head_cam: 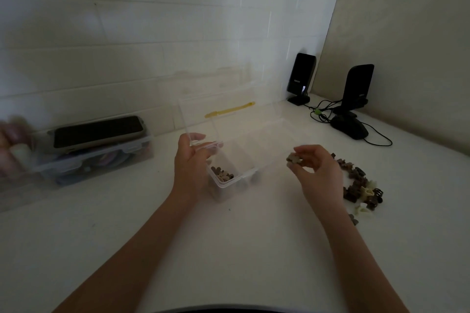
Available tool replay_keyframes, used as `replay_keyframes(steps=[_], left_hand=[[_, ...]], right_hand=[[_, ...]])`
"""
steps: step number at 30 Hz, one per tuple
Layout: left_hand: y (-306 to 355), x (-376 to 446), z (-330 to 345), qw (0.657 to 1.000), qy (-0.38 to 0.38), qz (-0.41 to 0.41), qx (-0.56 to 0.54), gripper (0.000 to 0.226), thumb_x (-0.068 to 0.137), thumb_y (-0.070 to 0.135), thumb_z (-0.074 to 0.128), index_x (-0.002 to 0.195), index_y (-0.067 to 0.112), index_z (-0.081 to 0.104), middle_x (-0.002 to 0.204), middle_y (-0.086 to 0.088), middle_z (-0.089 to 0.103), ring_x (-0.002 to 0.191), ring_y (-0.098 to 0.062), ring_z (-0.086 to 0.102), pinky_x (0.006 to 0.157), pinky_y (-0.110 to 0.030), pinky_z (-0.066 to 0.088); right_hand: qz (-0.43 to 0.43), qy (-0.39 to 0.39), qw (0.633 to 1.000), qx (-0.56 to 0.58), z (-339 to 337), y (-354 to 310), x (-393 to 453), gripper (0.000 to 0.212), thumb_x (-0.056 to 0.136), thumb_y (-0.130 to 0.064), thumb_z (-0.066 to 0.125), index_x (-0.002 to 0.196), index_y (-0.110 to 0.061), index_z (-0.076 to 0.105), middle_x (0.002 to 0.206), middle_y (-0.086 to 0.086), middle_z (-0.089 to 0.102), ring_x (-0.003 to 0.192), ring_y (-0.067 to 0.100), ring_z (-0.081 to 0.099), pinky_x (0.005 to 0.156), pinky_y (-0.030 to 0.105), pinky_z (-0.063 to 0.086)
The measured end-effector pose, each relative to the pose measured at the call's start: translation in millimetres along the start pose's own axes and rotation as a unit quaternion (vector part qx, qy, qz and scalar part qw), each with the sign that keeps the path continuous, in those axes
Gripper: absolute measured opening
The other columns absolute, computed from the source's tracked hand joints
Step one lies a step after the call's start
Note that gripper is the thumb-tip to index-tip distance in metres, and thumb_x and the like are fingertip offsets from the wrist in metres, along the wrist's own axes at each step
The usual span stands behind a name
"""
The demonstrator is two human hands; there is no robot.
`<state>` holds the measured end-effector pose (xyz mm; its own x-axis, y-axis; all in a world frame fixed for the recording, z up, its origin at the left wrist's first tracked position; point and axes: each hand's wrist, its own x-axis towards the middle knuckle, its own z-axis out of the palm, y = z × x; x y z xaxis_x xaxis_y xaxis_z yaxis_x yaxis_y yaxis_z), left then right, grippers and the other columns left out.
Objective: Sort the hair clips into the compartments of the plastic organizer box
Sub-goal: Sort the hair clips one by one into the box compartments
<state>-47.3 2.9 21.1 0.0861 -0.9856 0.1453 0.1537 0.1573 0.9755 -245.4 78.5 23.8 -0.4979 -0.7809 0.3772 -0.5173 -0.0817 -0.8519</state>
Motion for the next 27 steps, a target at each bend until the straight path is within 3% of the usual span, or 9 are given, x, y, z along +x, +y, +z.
replay_keyframes(steps=[3, 8, 11, 14, 17, 21, 24, 27], left_hand=[[-0.3, -0.5, -0.3, 1.0, 0.003, 0.026, 0.018, 0.031, 0.08, -0.002, 0.062, 0.089, 0.024, 0.049, 0.089, -0.007, 0.069, 0.077, -0.009, 0.063, 0.064, -0.02, 0.047], [-1.3, -1.5, -0.6, 0.999, -0.004, 0.04, 0.027, 0.032, 0.081, 0.0, 0.064, 0.088, 0.027, 0.049, 0.082, -0.001, 0.069, 0.077, -0.01, 0.063, 0.066, -0.022, 0.047], [-3.1, -0.8, -0.1, 0.999, 0.0, 0.039, 0.03, 0.033, 0.081, 0.0, 0.063, 0.09, 0.028, 0.049, 0.092, -0.008, 0.07, 0.083, -0.016, 0.064, 0.066, -0.024, 0.046], [-4.4, -1.2, 0.1, 0.998, -0.001, 0.044, 0.038, 0.034, 0.081, -0.001, 0.061, 0.091, 0.028, 0.049, 0.097, -0.012, 0.07, 0.086, -0.018, 0.065, 0.067, -0.025, 0.047], [-4.7, -3.5, 0.3, 0.998, -0.003, 0.05, 0.035, 0.028, 0.079, 0.007, 0.062, 0.094, 0.028, 0.05, 0.096, -0.011, 0.071, 0.083, -0.016, 0.065, 0.068, -0.026, 0.049], [-5.8, -4.0, 0.0, 0.998, 0.002, 0.051, 0.039, 0.021, 0.086, 0.01, 0.059, 0.093, 0.029, 0.052, 0.083, 0.001, 0.069, 0.081, -0.015, 0.066, 0.076, -0.032, 0.051], [-5.7, -3.4, 0.3, 0.998, 0.01, 0.056, 0.039, 0.015, 0.092, 0.012, 0.053, 0.097, 0.026, 0.052, 0.088, -0.001, 0.066, 0.082, -0.013, 0.067, 0.078, -0.031, 0.051], [-5.4, -3.2, 0.5, 0.998, 0.007, 0.04, 0.04, 0.017, 0.09, 0.008, 0.055, 0.103, 0.019, 0.051, 0.087, -0.002, 0.066, 0.071, -0.004, 0.064, 0.064, -0.019, 0.05]], right_hand=[[-0.023, -0.011, 0.998, 0.051, 2.8, -7.6, -1.6, 0.028, 0.076, -0.003, 0.073, 0.095, -0.02, 0.06, 0.089, -0.01, 0.071, 0.085, 0.003, 0.067, 0.083, 0.026, 0.051], [-0.078, -0.033, 0.993, 0.084, 7.0, -15.3, -8.5, 0.026, 0.078, -0.001, 0.071, 0.096, -0.016, 0.059, 0.092, -0.009, 0.07, 0.089, 0.005, 0.066, 0.086, 0.027, 0.053], [-0.122, -0.042, 0.988, 0.084, 10.1, -19.1, -15.3, 0.023, 0.078, -0.005, 0.073, 0.09, -0.018, 0.059, 0.091, -0.011, 0.069, 0.088, 0.008, 0.066, 0.084, 0.024, 0.053], [-0.165, -0.045, 0.983, 0.059, 20.8, -27.0, -24.2, 0.019, 0.079, -0.01, 0.073, 0.082, -0.019, 0.057, 0.088, -0.017, 0.068, 0.085, 0.002, 0.065, 0.079, 0.019, 0.051], [-0.216, -0.056, 0.975, 0.014, 38.4, -36.6, -30.4, 0.018, 0.081, -0.02, 0.071, 0.08, -0.026, 0.054, 0.088, -0.017, 0.068, 0.088, 0.002, 0.063, 0.082, 0.028, 0.049], [-0.256, -0.093, 0.959, -0.08, 58.9, -39.9, -29.7, 0.005, 0.085, -0.038, 0.055, 0.09, -0.035, 0.054, 0.096, -0.016, 0.067, 0.098, 0.005, 0.054, 0.093, 0.026, 0.029], [-0.272, -0.163, 0.942, -0.112, 59.9, -33.8, -28.3, 0.034, 0.092, -0.043, 0.034, 0.108, -0.036, 0.062, 0.126, -0.016, 0.059, 0.125, 0.003, 0.043, 0.108, 0.031, 0.02], [-0.244, -0.136, 0.958, -0.065, 48.5, -29.1, -22.8, 0.043, 0.095, -0.043, 0.027, 0.116, -0.033, 0.063, 0.135, -0.014, 0.053, 0.133, 0.003, 0.037, 0.113, 0.035, 0.019]])
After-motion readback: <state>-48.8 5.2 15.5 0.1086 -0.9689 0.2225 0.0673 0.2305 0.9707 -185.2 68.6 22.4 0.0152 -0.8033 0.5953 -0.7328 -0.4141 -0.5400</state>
